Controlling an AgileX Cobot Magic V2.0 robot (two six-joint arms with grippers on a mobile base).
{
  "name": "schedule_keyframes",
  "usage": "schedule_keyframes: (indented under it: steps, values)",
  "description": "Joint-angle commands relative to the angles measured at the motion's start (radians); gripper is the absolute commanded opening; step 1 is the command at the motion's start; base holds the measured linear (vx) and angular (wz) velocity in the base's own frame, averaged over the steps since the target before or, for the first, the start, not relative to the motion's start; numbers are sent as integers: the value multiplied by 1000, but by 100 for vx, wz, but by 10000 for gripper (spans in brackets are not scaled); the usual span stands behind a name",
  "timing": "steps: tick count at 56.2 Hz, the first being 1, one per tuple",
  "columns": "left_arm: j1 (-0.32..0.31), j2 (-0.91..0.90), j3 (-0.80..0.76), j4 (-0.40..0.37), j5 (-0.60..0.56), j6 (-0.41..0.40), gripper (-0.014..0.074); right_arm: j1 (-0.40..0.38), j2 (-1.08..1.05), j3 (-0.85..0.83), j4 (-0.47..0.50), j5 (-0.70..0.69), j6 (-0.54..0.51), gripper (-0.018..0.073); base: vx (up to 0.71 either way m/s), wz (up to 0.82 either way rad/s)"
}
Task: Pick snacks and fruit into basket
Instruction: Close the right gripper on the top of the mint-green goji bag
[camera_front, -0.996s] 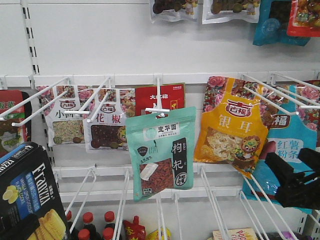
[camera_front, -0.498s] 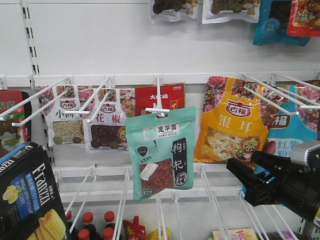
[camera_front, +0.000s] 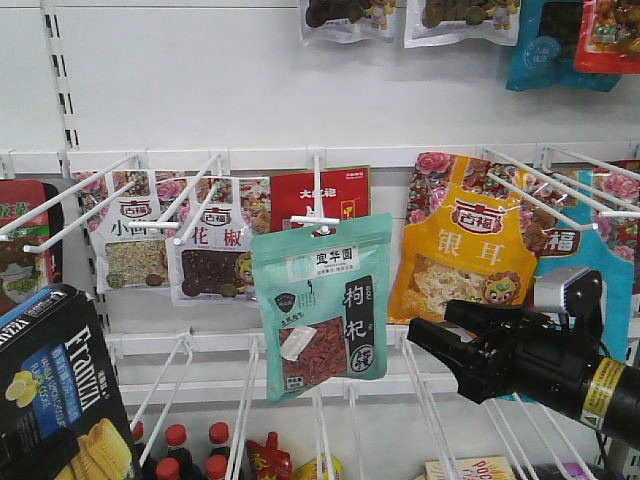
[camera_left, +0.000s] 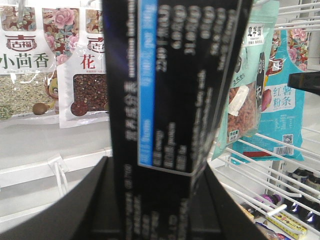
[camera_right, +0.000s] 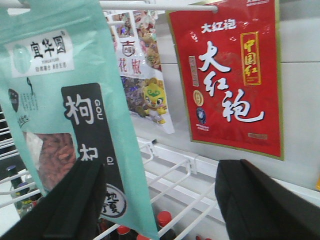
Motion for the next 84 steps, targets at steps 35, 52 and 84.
schedule_keyframes:
  steps: [35, 52, 84]
  values:
    - [3, -14, -29, -37, -82, -8, 3, -3, 124, -227, -110, -214, 106, 529, 0, 0]
    - [3, -14, -29, -37, -82, -8, 3, -3, 142, -239, -111, -245, 114, 518, 0, 0]
    - [3, -14, -29, -38, -82, -8, 3, 22, 142, -239, -73, -226, 75, 515, 0, 0]
